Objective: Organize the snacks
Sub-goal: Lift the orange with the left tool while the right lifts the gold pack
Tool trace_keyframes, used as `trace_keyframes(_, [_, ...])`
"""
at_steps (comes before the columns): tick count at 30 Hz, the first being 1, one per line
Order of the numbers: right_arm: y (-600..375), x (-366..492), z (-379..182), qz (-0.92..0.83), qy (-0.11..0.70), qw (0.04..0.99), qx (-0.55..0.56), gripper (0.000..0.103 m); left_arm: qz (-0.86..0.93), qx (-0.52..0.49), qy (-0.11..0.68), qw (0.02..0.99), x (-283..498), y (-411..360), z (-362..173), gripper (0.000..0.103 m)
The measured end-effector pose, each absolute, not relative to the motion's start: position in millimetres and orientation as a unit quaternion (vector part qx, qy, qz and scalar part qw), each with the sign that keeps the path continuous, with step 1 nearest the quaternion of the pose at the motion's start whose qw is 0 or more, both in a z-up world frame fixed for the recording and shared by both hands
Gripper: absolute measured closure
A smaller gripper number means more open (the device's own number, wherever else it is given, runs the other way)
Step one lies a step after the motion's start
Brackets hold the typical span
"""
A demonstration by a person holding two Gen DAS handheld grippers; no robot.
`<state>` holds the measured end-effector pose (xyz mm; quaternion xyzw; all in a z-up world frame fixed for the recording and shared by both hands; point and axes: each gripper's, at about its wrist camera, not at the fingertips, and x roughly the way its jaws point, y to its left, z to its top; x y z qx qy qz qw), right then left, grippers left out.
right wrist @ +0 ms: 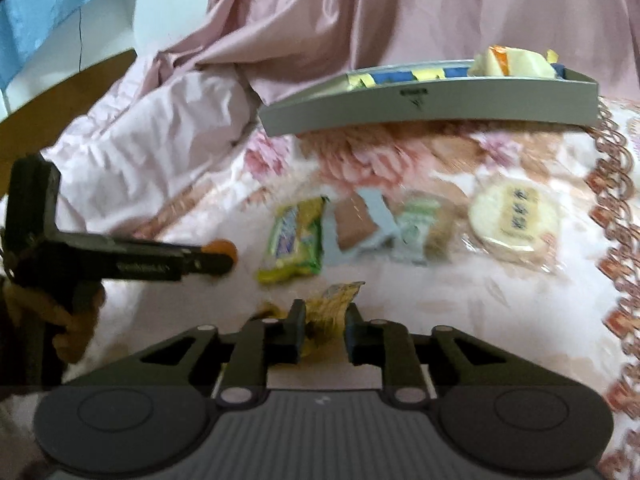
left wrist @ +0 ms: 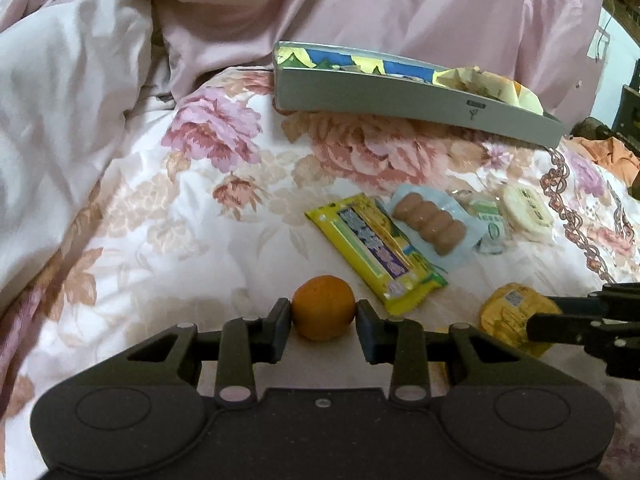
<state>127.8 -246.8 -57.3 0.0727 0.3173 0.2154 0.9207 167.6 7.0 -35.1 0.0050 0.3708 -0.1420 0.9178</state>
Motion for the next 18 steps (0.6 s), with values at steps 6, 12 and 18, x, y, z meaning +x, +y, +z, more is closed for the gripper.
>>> trace_keyframes(6, [-238.0,126.8,-54.1,0.236,0.318,0.918,-0.015,0.041,-0.138,-0.001,0.372,0.918,165.1,8.3,-37.3,0.065])
trace_keyframes(12, [-218.7,131.6,-50.1,0.339,0.296,0.879,-0.16,0.026,-0.142,-0.004,0.369,0.918,173.9,11.0,-39.4,0.057])
trace_keyframes(18, [-198.6,146.6,-55.2,0.404,0.292,0.829,-0.256,0.019,-0.142,-0.008,0.373,0.917,179.4,12.3,-42.5,0.056])
